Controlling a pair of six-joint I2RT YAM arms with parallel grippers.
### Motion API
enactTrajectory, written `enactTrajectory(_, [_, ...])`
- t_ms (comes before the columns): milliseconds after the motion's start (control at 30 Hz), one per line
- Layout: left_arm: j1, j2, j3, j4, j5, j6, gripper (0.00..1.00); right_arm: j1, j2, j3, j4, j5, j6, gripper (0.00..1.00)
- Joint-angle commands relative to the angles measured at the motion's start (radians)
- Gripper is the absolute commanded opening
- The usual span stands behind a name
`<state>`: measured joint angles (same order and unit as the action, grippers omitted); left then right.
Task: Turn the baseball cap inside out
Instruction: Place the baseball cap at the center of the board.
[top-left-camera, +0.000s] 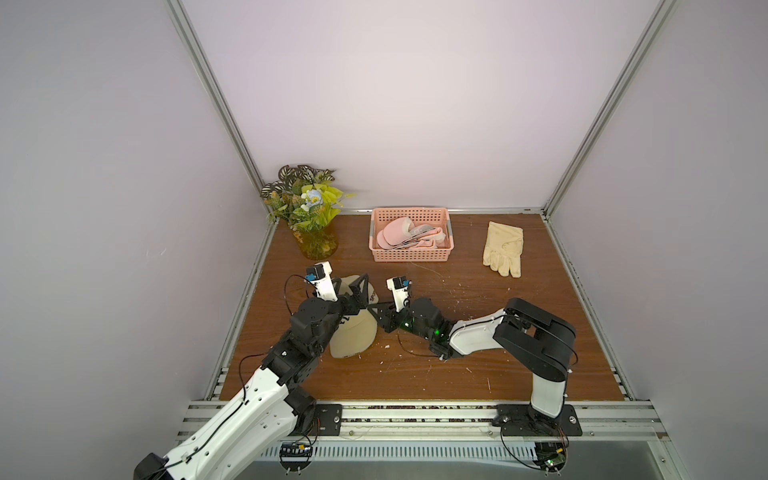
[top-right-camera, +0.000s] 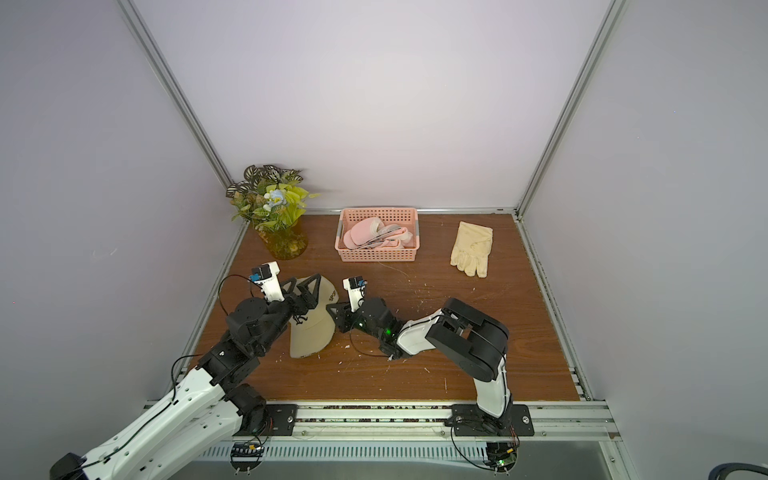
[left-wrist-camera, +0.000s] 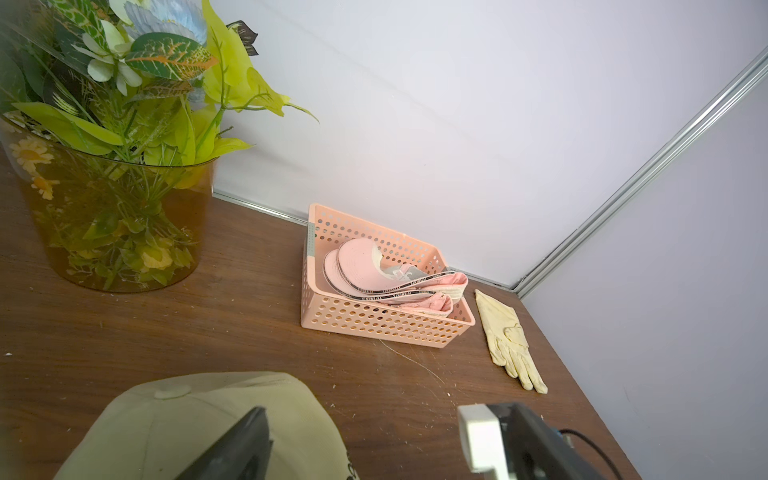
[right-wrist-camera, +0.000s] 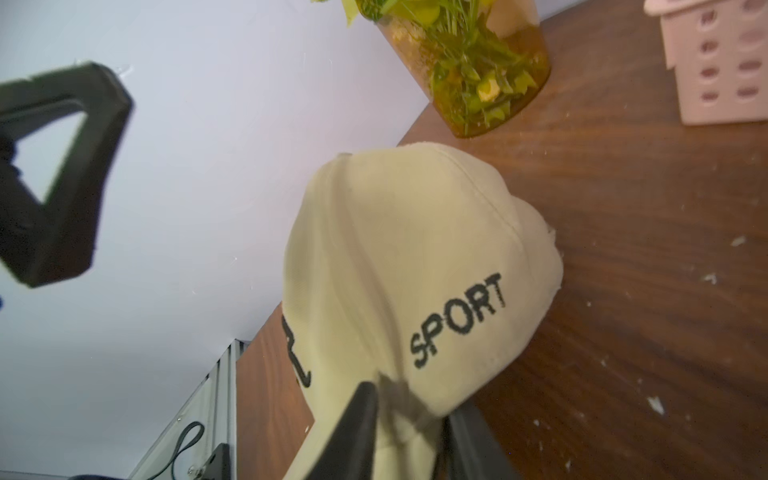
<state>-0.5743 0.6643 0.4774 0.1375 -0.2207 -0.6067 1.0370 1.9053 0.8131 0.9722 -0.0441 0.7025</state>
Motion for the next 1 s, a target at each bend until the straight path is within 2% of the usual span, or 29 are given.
enactTrajectory(0, [0.013, 0.004, -0.003, 0.002, 0.014, -0.001, 0.90, 0.008, -0.028, -0.004, -0.021, 0.030, -0.034, 0.59])
enactTrajectory(67, [0.014, 0.013, -0.001, 0.002, 0.020, 0.005, 0.90, 0.009, -0.065, -0.025, -0.046, 0.060, -0.066, 0.68])
enactTrajectory(167, [0.016, 0.040, 0.009, 0.001, 0.031, 0.028, 0.90, 0.002, -0.152, -0.077, -0.096, 0.138, -0.112, 0.77])
enactTrajectory(267, [0.020, 0.106, 0.044, -0.010, 0.058, 0.085, 0.91, -0.023, -0.251, -0.131, -0.161, 0.191, -0.153, 0.81])
enactTrajectory(333, [0.023, 0.171, 0.083, -0.024, 0.078, 0.125, 0.91, -0.059, -0.319, -0.160, -0.217, 0.181, -0.179, 0.84])
enactTrajectory(600, [0.031, 0.453, 0.308, -0.056, 0.175, 0.368, 0.87, -0.257, -0.591, -0.208, -0.569, 0.161, -0.230, 0.83])
enactTrajectory(800, [0.040, 0.713, 0.543, -0.118, 0.246, 0.521, 0.69, -0.421, -0.734, -0.195, -0.829, 0.117, -0.281, 0.82])
enactTrajectory(967, [0.040, 0.946, 0.773, -0.208, 0.326, 0.633, 0.60, -0.512, -0.801, -0.211, -0.889, 0.057, -0.290, 0.82])
